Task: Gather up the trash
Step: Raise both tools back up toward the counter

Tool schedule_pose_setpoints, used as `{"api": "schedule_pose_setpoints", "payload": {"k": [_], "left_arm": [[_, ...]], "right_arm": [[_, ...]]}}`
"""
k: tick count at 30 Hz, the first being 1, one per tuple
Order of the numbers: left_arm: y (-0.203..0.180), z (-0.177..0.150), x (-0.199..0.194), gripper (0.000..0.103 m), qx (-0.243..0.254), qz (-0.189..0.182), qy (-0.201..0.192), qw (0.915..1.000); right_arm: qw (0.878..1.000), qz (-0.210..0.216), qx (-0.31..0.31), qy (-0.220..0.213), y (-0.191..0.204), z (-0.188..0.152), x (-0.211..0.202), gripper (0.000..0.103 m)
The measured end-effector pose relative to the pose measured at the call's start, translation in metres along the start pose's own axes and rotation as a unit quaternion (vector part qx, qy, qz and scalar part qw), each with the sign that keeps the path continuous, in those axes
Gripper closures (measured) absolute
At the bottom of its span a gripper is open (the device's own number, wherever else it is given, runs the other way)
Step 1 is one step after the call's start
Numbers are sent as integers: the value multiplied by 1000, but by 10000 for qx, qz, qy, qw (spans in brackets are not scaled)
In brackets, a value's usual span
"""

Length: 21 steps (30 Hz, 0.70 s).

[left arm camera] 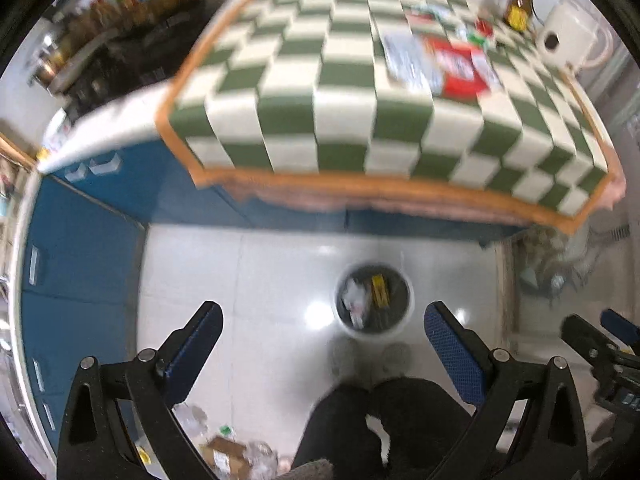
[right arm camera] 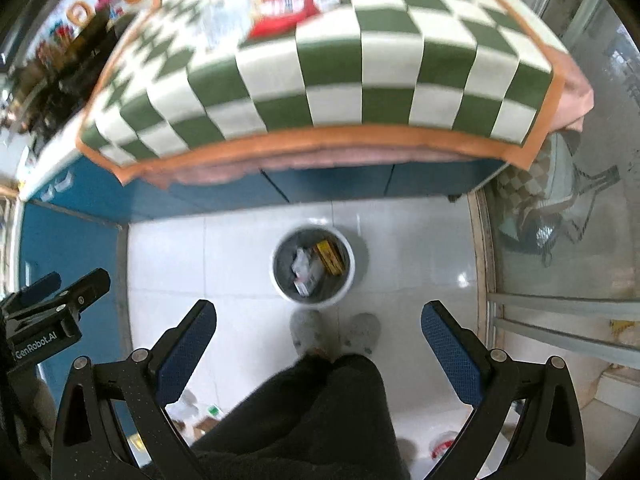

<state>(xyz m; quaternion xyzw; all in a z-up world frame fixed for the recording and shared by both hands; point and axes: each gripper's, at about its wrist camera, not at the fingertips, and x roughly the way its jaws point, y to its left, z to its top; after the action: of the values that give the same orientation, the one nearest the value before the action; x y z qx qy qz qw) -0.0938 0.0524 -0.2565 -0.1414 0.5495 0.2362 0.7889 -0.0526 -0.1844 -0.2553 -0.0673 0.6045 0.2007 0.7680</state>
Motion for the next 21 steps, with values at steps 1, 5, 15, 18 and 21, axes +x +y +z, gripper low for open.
{"api": "schedule_pose_setpoints", "payload": {"k": [1,5,15,18,21], "left_arm": [[-1,9,-6,0,-13,43,-85,10000],[-15,64,-21,0,8,177,-580,9982],[-88,235,18,0,-121,824,-718,9939],[-110,291,42,0,-236,842,-492,9950],[-137,347,73,0,-166,813,-317,9960]], "right_arm": [[9999,47,64,-65,-1,7,-4,0],[9980,242,446,-380,-13,49,-24,0],[9875,444,1150,-986,-91,227,-9,0],[9855,518,1283,-980,-115,301,14,25],[9851,632,1363,-838,-133,379,50,33]]}}
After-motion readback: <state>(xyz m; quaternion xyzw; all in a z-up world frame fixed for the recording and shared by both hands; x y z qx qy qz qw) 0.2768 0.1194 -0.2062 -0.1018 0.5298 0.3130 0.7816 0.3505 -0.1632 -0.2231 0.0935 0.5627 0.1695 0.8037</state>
